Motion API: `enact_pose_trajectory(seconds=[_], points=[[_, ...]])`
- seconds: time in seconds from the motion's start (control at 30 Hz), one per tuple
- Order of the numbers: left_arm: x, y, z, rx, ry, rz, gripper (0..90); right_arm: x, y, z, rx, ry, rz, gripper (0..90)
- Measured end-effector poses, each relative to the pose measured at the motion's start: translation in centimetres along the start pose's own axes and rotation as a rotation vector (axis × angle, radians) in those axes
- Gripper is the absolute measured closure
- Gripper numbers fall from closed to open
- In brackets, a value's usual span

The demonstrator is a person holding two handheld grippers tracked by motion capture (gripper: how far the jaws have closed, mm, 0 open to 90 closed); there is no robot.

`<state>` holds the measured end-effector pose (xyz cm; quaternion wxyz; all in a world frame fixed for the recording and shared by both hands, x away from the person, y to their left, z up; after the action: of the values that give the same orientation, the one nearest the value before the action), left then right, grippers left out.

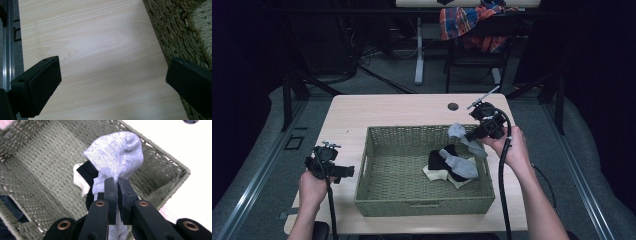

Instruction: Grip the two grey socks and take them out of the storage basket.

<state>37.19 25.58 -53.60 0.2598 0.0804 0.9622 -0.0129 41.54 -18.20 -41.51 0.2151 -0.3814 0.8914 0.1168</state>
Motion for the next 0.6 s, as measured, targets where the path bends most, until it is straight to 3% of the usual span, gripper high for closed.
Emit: enact_pose_trajectory(seconds=[0.4,0.6], points=[[0.0,0.0,0.0,0.002,0.0,0.001,0.1,0.5,-0.5,-3.1,0.033,-0.042,-0.002,86.6],[0.0,0.0,0.0,0.002,0.0,0.0,0.2,1.6,-1.6,-4.6,0.055,-0.068,0.037,86.6]])
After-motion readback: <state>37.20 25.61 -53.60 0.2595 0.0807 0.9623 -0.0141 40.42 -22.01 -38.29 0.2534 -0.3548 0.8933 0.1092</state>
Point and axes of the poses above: each handheld gripper's, and its own axes: z roughly forward along the jaws, x roughly out of its underside, y roughly to its left, the point moved 4 cm from there along z, roughly forward along the jaws, and after that the axes turned 7 degrees about -z, right-handed, at the moved point
